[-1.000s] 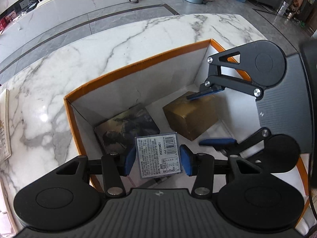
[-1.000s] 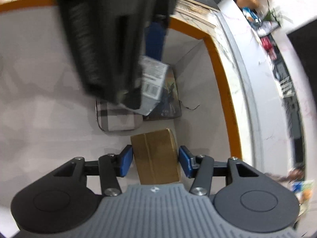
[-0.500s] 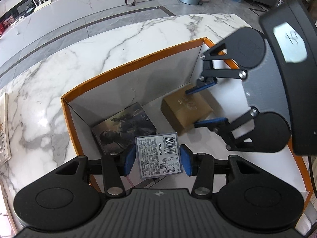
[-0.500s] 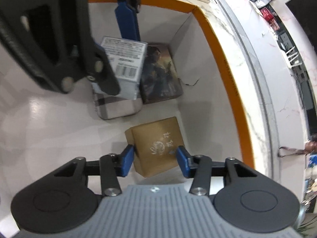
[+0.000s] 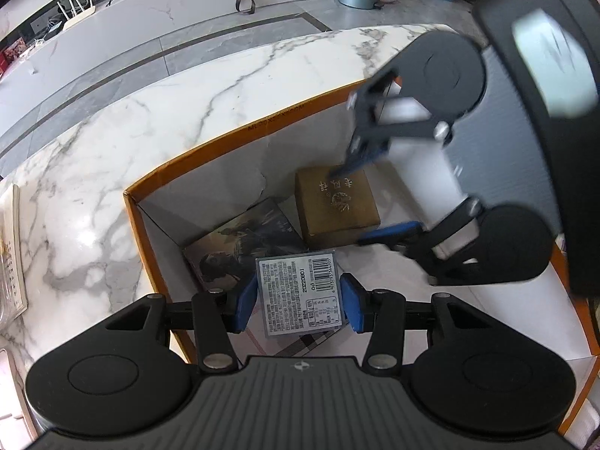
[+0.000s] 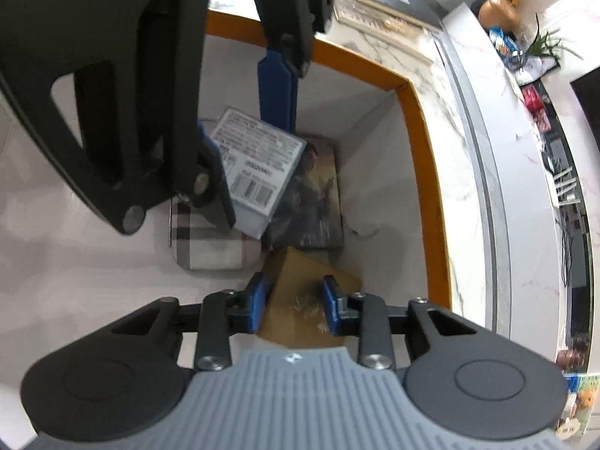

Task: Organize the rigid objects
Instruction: 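Open the right tool to release the brown cube in the orange box, then lower the white barcode box into the orange box and open the left tool, then move both tools back toward the white tube and bottles on the table, then grasp the pink cup with the left tool while the right grasps the pink bottle's orange pump, then lift and carry the pink cup and pink bottle over the orange box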

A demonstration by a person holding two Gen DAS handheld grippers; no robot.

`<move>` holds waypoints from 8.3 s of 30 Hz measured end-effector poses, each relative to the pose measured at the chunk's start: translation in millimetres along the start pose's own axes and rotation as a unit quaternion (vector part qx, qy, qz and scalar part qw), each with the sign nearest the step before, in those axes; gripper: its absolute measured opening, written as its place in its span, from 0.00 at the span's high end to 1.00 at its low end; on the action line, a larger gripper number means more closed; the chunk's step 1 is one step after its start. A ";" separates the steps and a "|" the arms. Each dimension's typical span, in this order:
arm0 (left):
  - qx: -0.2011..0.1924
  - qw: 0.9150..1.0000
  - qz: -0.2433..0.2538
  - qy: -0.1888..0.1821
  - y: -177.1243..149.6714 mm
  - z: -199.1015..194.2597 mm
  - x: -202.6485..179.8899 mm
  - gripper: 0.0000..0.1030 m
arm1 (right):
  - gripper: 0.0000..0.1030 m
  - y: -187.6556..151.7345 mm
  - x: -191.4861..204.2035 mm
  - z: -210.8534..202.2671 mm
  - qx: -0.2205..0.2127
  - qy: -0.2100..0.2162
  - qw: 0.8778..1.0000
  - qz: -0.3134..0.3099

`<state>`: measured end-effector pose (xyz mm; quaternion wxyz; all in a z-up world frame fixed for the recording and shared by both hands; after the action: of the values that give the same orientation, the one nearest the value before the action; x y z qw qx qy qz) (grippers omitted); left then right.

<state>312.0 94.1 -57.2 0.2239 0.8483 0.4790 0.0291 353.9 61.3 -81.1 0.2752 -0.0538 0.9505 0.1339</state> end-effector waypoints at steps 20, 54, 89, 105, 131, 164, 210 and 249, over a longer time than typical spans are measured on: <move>-0.001 1.000 0.001 0.003 3.6 4.0 0.9 0.47 | 0.75 -8.4 -31.0 21.5 0.093 0.043 0.984 0.148; 0.050 0.895 0.443 0.013 52.6 77.2 -111.8 0.47 | 0.71 -103.7 -52.6 -77.3 0.016 -0.100 0.958 0.268; 0.020 0.948 0.306 0.080 44.2 65.1 -102.2 0.61 | 0.64 -105.2 -21.2 -81.3 0.028 -0.076 0.950 0.301; -0.091 0.976 0.196 -0.010 27.7 -31.2 -203.1 0.67 | 0.65 -181.0 20.0 -178.7 0.054 -0.112 0.881 0.456; -0.080 0.990 0.101 -0.054 7.7 76.8 -306.7 0.73 | 0.65 -324.0 162.2 -173.9 0.067 -0.078 0.587 0.803; -0.117 0.969 0.200 -0.083 26.7 85.9 -331.0 0.52 | 0.89 -336.0 97.5 -191.7 -0.003 -0.205 0.629 0.750; -0.162 0.984 0.076 -0.002 47.8 129.4 -314.2 0.36 | 0.71 -410.5 105.1 -136.1 0.031 -0.176 0.507 0.843; -0.221 0.974 0.050 -0.008 -9.3 -58.5 -253.5 0.37 | 0.92 -254.8 94.5 -261.2 0.007 -0.384 0.737 0.557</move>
<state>152.4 -90.5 33.4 0.4080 0.8008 0.4161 0.1387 186.2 -259.7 23.2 0.4931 0.5431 0.6254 0.2660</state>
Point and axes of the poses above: each gripper's, at about its wrist camera, not at the fingertips, and z roughly the way its jaws point, x to its left, y to its top, the point moved 6 cm from there along z, roughly the way its jaws point, and after that the axes turned 9 degrees about -y, right-handed, at the moved point
